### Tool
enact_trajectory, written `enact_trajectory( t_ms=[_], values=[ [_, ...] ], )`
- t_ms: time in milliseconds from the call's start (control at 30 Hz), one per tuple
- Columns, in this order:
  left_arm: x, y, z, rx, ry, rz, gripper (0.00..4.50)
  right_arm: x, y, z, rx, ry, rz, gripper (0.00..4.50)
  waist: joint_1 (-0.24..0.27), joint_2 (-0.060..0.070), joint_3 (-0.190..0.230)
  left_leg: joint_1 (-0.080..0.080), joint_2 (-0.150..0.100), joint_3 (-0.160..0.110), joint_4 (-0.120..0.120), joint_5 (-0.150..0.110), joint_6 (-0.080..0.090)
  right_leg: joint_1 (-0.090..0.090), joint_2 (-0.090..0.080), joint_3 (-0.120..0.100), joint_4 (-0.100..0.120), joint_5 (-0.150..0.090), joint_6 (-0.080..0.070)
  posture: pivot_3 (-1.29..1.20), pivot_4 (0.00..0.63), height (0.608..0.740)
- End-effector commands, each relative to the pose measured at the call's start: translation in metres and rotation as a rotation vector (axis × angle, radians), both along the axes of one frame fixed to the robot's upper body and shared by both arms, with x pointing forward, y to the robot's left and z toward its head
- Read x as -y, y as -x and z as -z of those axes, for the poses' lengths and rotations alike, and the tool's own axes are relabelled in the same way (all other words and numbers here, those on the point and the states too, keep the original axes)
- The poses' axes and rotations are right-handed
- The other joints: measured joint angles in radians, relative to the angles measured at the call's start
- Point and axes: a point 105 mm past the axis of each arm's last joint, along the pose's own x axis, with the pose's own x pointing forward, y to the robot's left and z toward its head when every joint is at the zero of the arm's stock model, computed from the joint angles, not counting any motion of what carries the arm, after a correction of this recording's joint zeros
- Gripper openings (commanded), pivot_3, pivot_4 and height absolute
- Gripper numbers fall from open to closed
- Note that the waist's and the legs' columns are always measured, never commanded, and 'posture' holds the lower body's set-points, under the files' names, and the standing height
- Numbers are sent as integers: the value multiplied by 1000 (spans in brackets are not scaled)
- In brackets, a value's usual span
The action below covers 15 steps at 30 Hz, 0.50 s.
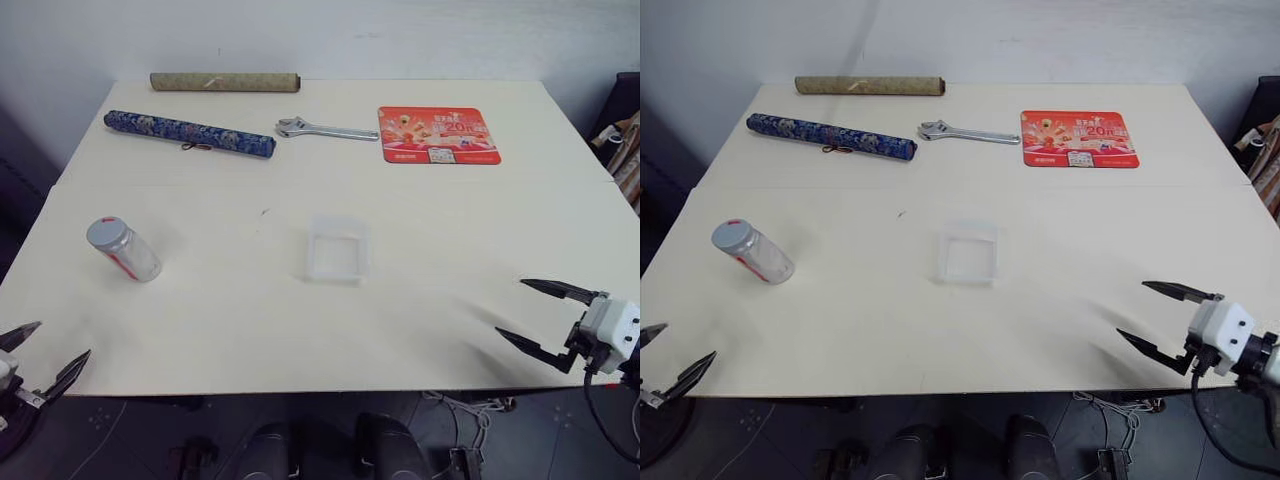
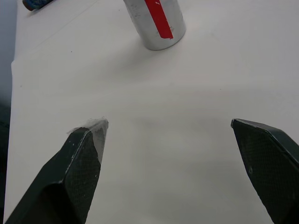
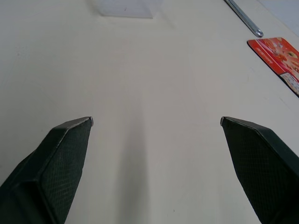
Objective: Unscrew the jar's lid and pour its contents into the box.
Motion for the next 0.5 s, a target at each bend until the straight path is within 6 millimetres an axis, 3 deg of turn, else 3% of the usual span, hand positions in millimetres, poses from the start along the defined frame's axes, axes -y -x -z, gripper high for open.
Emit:
enact_trajectory(
  t_ms=[33,167,233,300,433,500],
  values=[
    [2,-1,-11,50,4,-13,4462,-10,-3,-9,25,-30,2,4500,0,0,0,0,0,0,0,0,0,0,0,0,0,0,0,0,150,740],
    [-4,3,-15,87,92,-95,4462,-29,-11,-17,28,-108,-4,4500,1,0,0,0,0,0,0,0,0,0,0,0,0,0,0,0,150,740],
    [-12,11,-17,132,206,-177,4462,-54,-19,-39,120,-300,-24,4500,-3,-1,0,0,0,0,0,0,0,0,0,0,1,0,0,0,150,740],
    [-20,17,-15,149,249,-258,4462,-74,-19,-51,171,-387,-64,4500,-10,-1,0,0,1,0,0,0,-1,0,1,0,1,0,0,0,150,740],
    [-24,24,-4,149,327,-403,4462,-125,-4,-61,248,-450,-282,4500,-3,-2,-1,0,1,0,1,0,0,0,1,0,2,0,0,0,150,740],
    [-17,22,-2,150,364,-411,4462,-139,2,-63,283,-463,-367,4500,-2,-4,-1,0,1,0,1,0,0,0,1,0,3,0,0,0,150,740]
  ],
)
